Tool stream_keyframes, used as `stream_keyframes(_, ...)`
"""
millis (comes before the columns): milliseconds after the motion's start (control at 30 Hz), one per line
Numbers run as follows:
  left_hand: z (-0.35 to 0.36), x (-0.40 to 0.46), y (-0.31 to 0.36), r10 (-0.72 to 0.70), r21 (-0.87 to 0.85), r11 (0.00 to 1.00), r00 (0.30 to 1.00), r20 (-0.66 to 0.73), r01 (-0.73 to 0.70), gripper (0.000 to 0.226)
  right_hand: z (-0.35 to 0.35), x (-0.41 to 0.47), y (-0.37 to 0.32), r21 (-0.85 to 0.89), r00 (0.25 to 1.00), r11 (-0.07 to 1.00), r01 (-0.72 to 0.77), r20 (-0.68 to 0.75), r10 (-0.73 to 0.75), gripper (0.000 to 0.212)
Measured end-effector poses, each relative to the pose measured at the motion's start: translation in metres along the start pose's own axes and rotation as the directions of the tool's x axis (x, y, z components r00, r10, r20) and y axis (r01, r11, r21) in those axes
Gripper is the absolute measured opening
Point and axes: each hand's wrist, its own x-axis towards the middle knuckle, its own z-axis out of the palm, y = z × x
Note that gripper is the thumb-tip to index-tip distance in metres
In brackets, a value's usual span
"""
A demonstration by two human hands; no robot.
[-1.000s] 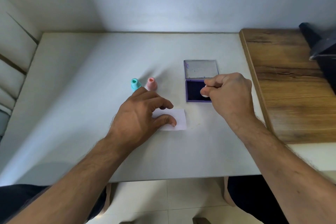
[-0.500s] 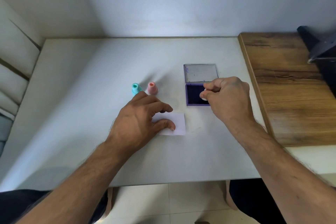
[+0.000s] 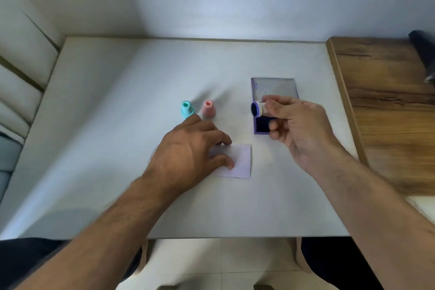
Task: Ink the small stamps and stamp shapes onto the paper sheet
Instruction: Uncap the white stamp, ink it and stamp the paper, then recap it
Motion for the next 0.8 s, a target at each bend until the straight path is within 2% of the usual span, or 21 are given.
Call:
stream_keyframes(33, 0.002, -0.001, 0.002, -0.005, 0.009, 1.0, 1.0, -0.013, 0.005, 0.032, 0.004, -0.003, 0.0, 0.139, 0.991, 0.985, -0.104, 0.1, 0.091, 0.011)
stream_keyframes(100, 0.004, -0.003, 0.005, -0.024, 0.037, 0.999, 0.999, -0.042, 0.025, 0.031, 0.01, -0.009, 0.002, 0.312, 0.938, 0.909, -0.277, 0.292, 0.186, 0.017)
stream_keyframes(167, 0.006, -0.003, 0.007, -0.053, 0.063, 0.996, 0.996, -0.068, 0.057, 0.032, 0.013, -0.012, 0.004, 0.396, 0.883, 0.839, -0.374, 0.43, 0.191, 0.018)
stream_keyframes(233, 0.008, -0.003, 0.009, -0.084, 0.079, 0.993, 0.992, -0.095, 0.092, 0.034, 0.015, -0.015, 0.005, 0.434, 0.849, 0.8, -0.415, 0.501, 0.169, 0.019)
stream_keyframes(467, 0.011, -0.003, 0.013, -0.137, 0.064, 0.987, 0.985, -0.109, 0.144, 0.04, 0.019, -0.019, 0.009, 0.472, 0.822, 0.77, -0.429, 0.558, 0.116, 0.022)
stream_keyframes(633, 0.009, -0.006, 0.015, -0.192, -0.018, 0.981, 0.977, -0.089, 0.191, 0.044, 0.021, -0.024, 0.013, 0.457, 0.756, 0.768, -0.449, 0.652, 0.055, 0.023)
stream_keyframes(800, 0.007, -0.008, 0.013, -0.2, -0.128, 0.974, 0.977, -0.075, 0.189, 0.036, 0.026, -0.022, 0.025, 0.49, 0.777, 0.735, -0.468, 0.625, 0.078, 0.023)
